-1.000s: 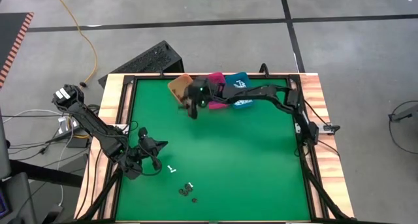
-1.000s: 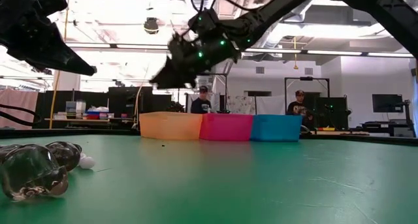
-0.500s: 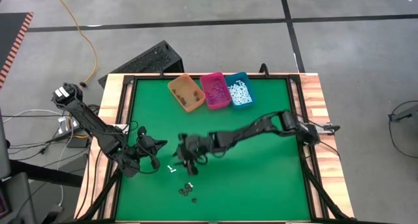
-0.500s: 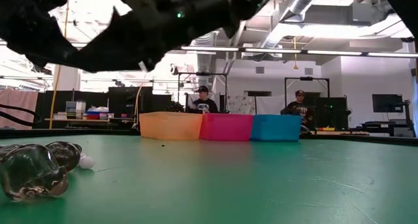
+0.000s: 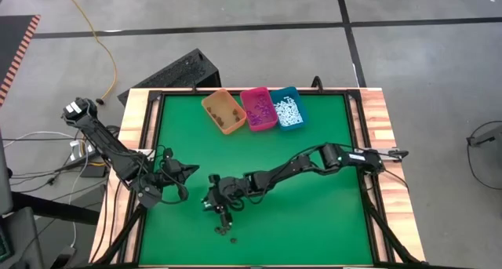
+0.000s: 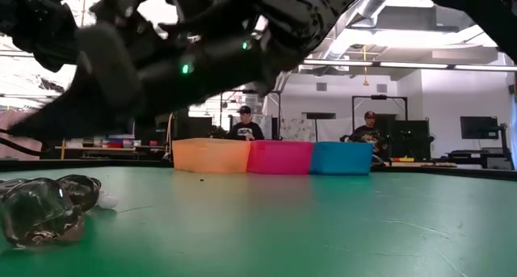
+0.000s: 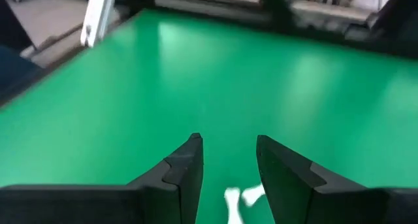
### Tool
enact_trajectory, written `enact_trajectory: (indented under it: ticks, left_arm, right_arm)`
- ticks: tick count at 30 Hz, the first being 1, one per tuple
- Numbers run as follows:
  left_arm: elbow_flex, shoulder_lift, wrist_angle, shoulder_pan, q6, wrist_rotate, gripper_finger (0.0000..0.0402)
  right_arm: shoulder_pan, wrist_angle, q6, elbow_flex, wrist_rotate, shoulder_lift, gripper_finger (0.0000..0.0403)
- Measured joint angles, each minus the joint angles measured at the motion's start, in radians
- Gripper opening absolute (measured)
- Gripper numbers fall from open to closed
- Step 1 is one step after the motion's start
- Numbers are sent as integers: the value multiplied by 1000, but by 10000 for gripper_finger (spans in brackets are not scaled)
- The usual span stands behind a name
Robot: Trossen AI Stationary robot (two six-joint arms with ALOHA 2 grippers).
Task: Sort Halloween decoration
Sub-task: Put the white bone toy into the blue bin
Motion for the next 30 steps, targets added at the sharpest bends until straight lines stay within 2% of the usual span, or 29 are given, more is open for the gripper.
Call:
enact_trajectory:
  ticks: [7,15,19,24,30]
  left_arm:
    - [0,5,-13,0,-9,7,0]
    - [0,5,-29,0,-13,12,0]
    - [0,5,-34,0,-14,16,0]
    - [0,5,-37,0,-19,40,0]
    - [0,5,-67,0,-35,38,0]
  right_arm:
    - [0,-124,1,108,-28,98,171]
    - [-27,-247,43,138,-39,103,169]
    - [-37,-303,7,138,-44,102,147]
    - [-43,-330,-16,105,-105,100,111]
    - [-69,-342,2,98,-170,71,105]
